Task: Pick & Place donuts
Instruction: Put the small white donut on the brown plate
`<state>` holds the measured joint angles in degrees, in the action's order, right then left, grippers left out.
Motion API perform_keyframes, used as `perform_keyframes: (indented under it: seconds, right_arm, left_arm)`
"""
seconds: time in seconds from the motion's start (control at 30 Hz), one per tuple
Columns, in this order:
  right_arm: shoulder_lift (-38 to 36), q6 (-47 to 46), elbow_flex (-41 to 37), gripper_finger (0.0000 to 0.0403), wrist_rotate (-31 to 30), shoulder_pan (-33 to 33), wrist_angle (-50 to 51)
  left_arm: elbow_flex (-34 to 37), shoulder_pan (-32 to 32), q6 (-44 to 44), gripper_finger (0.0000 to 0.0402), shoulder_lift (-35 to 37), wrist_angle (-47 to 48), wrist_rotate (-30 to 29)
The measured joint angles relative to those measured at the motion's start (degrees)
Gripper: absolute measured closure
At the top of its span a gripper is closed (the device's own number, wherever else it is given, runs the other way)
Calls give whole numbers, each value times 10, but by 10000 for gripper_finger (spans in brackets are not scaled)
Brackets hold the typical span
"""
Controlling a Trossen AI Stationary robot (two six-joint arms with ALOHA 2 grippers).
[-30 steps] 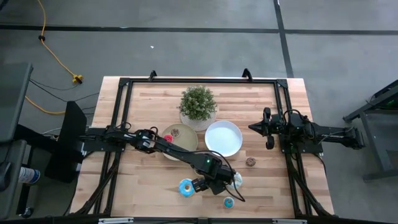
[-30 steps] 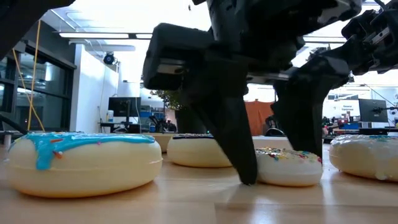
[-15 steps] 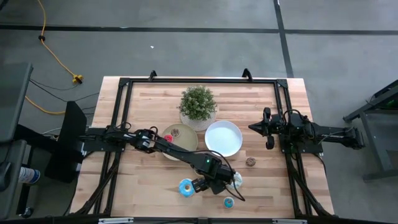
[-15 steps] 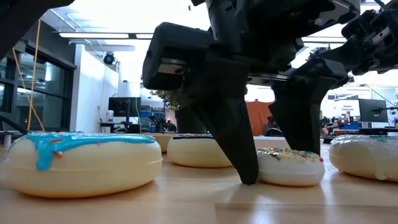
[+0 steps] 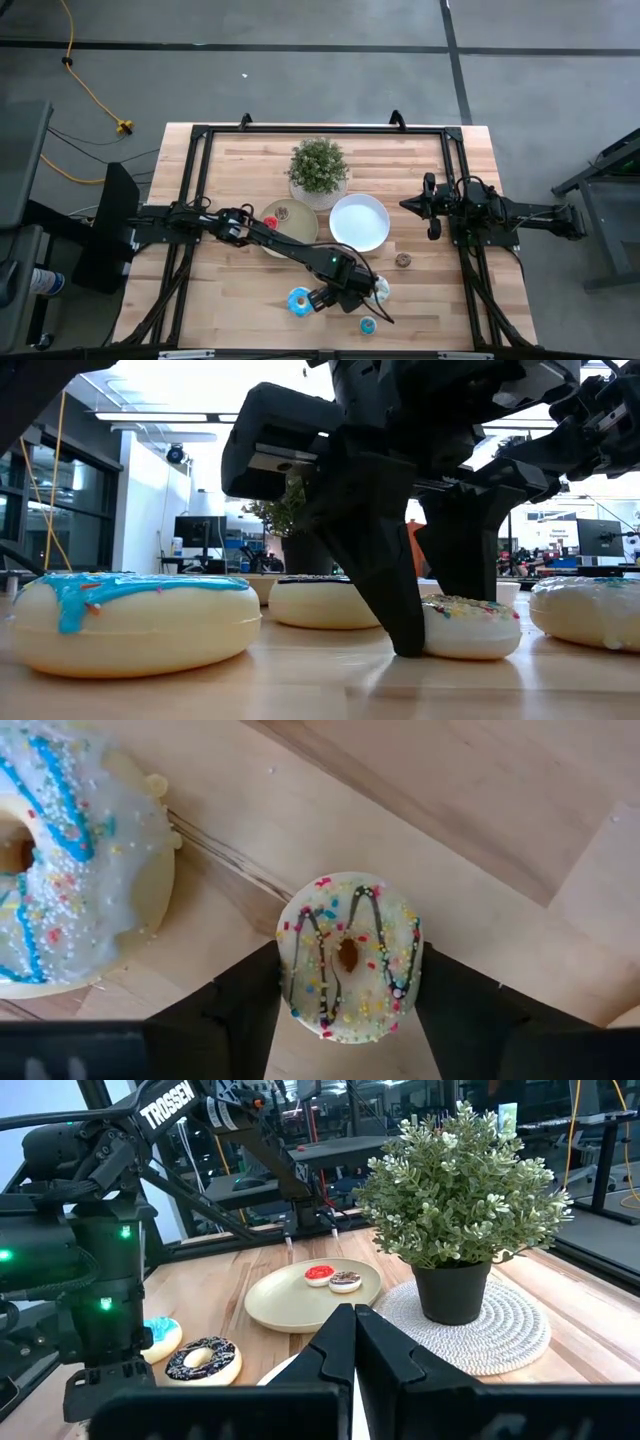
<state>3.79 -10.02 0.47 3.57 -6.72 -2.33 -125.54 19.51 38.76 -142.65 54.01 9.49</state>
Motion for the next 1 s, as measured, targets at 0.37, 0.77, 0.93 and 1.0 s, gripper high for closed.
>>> perform_keyframes:
  seconds: [0.37,0.77,0.93,1.0]
  right_arm:
    - [0,0,0,402,0,0,0]
    - [0,0,0,402,0,0,0]
    - [1,0,0,402,0,0,2]
    - [2,0,0,402,0,0,2]
  left_arm:
    - [-81,-1,-95,198,0,65,-58]
    - [-82,-8,-326,198,46,132,-25]
    - [-81,-16,-417,198,73,156,-28]
    - [-83,-18,-441,198,78,152,-34]
